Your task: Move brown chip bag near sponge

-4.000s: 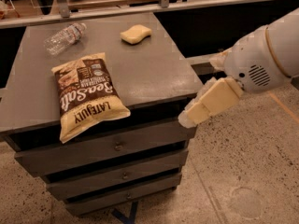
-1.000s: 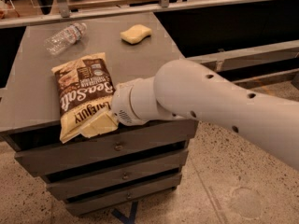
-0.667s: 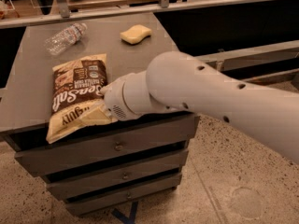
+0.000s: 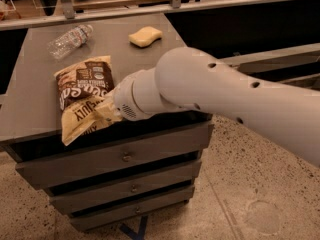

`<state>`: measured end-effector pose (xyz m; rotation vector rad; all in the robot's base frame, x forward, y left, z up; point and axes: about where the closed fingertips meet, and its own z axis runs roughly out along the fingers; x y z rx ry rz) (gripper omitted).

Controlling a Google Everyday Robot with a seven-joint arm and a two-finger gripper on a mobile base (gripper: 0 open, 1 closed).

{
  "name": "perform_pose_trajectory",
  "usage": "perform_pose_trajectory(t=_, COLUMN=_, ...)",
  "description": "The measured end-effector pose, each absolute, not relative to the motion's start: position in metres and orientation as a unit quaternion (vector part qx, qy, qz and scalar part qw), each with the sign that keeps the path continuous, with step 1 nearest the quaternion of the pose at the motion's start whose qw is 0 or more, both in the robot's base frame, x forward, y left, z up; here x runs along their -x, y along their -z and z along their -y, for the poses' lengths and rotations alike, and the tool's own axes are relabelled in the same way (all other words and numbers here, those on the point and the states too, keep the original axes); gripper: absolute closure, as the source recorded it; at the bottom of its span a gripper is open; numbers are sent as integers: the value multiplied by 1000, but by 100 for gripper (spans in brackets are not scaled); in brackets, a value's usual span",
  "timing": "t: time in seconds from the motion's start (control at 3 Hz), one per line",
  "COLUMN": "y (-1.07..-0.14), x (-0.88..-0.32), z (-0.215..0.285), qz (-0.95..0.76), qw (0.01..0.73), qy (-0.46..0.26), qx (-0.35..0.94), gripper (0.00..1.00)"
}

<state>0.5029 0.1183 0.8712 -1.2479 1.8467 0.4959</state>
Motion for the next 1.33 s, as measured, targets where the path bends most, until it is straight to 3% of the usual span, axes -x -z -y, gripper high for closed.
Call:
perform_pose_trajectory(t=0.33, y=-868, x=-513, z=-92, qz=-760, qw=416, qy=-157, qx=475, gripper=100)
perform_pose_trajectory(t=1.33, y=-887, x=-491, z=19, qz=-806, qw=437, qy=28, qx=397, gripper=100)
